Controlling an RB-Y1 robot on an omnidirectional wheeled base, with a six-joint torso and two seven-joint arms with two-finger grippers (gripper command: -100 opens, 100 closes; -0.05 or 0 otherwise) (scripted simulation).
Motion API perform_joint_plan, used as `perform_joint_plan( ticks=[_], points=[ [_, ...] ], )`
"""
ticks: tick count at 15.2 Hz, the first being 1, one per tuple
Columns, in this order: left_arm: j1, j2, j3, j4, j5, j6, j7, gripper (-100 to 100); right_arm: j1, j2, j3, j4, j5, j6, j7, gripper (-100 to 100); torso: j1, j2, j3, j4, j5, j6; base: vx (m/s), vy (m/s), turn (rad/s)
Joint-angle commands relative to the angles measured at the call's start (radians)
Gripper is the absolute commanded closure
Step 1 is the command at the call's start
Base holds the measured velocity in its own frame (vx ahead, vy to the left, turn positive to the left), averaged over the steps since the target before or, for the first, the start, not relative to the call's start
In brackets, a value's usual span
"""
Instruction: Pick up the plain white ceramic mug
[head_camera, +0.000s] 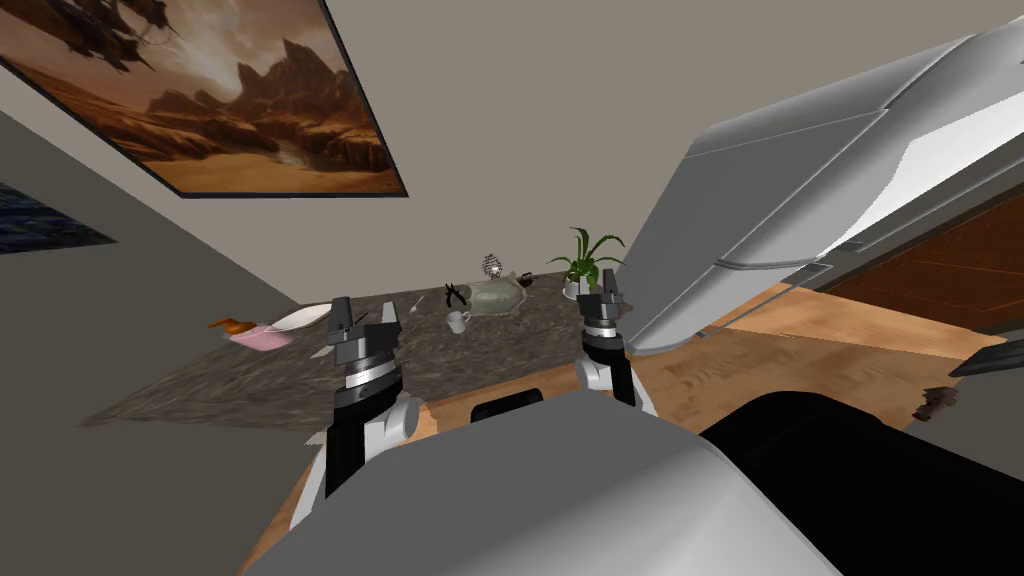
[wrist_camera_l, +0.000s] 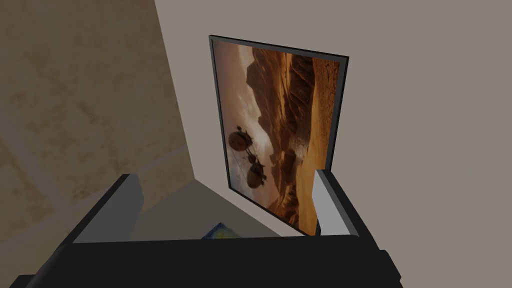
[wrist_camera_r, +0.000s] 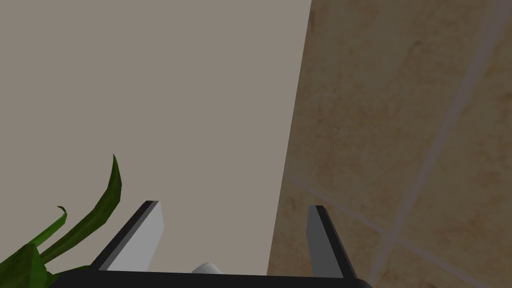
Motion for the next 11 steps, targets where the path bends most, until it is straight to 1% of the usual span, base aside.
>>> perform_joint_plan(
  ticks=[1, 2, 3, 5, 6, 7, 8, 9, 10, 11],
  points=[
    [-0.003, 0.034, 0.005, 0.001, 0.007, 0.014, 0.000, -100, 0.000, 0.000, 0.000, 0.000, 0.000, 0.000, 0.000, 0, 0.000, 0.000, 0.000, 0.000, 0.000, 0.000, -0.003, -0.005, -0.022],
    [-0.006, 0.060, 0.011, 0.002, 0.014, 0.029, 0.000, -100, 0.000, 0.000, 0.000, 0.000, 0.000, 0.000, 0.000, 0, 0.000, 0.000, 0.000, 0.000, 0.000, 0.000, -0.009, -0.014, -0.051],
    [-0.006, 0.060, 0.011, 0.002, 0.014, 0.029, 0.000, -100, 0.000, 0.000, 0.000, 0.000, 0.000, 0.000, 0.000, 0, 0.000, 0.000, 0.000, 0.000, 0.000, 0.000, -0.012, -0.016, -0.042],
    [-0.016, 0.114, 0.027, 0.007, 0.034, 0.074, 0.000, -100, 0.000, 0.000, 0.000, 0.000, 0.000, 0.000, 0.000, 0, -0.001, 0.001, 0.000, 0.000, 0.000, 0.000, -0.018, -0.026, -0.060],
    [-0.016, 0.116, 0.027, 0.007, 0.034, 0.074, 0.000, -100, 0.000, 0.000, 0.000, 0.000, 0.000, 0.000, 0.000, 0, -0.001, 0.001, 0.001, 0.000, 0.000, 0.000, -0.015, -0.030, -0.056],
    [-0.022, 0.144, 0.038, 0.011, 0.047, 0.104, 0.001, -100, 0.000, 0.000, 0.000, 0.000, 0.000, 0.000, 0.000, 0, -0.002, 0.001, 0.001, 0.000, 0.000, 0.000, -0.015, -0.031, -0.071],
    [-0.022, 0.144, 0.038, 0.011, 0.047, 0.104, 0.001, -100, 0.000, 0.000, 0.000, 0.000, 0.000, 0.000, 0.000, 0, -0.002, 0.001, 0.001, 0.000, 0.000, 0.000, -0.015, -0.027, -0.050],
    [-0.029, 0.174, 0.050, 0.016, 0.062, 0.139, 0.001, -100, 0.000, 0.000, 0.000, 0.000, 0.000, 0.000, 0.000, 0, -0.002, 0.001, 0.001, 0.000, 0.000, 0.000, -0.018, -0.030, -0.082],
    [-0.029, 0.174, 0.050, 0.016, 0.062, 0.140, 0.001, -100, 0.000, 0.000, 0.000, 0.000, 0.000, 0.000, 0.000, 0, -0.002, 0.001, 0.001, 0.000, 0.000, 0.000, -0.017, -0.025, -0.065],
    [-0.037, 0.203, 0.063, 0.023, 0.078, 0.176, 0.001, -100, 0.000, 0.000, 0.000, 0.000, 0.000, 0.000, 0.000, 0, -0.002, 0.001, 0.001, 0.000, 0.000, 0.000, -0.021, -0.027, -0.067]
  ],
)
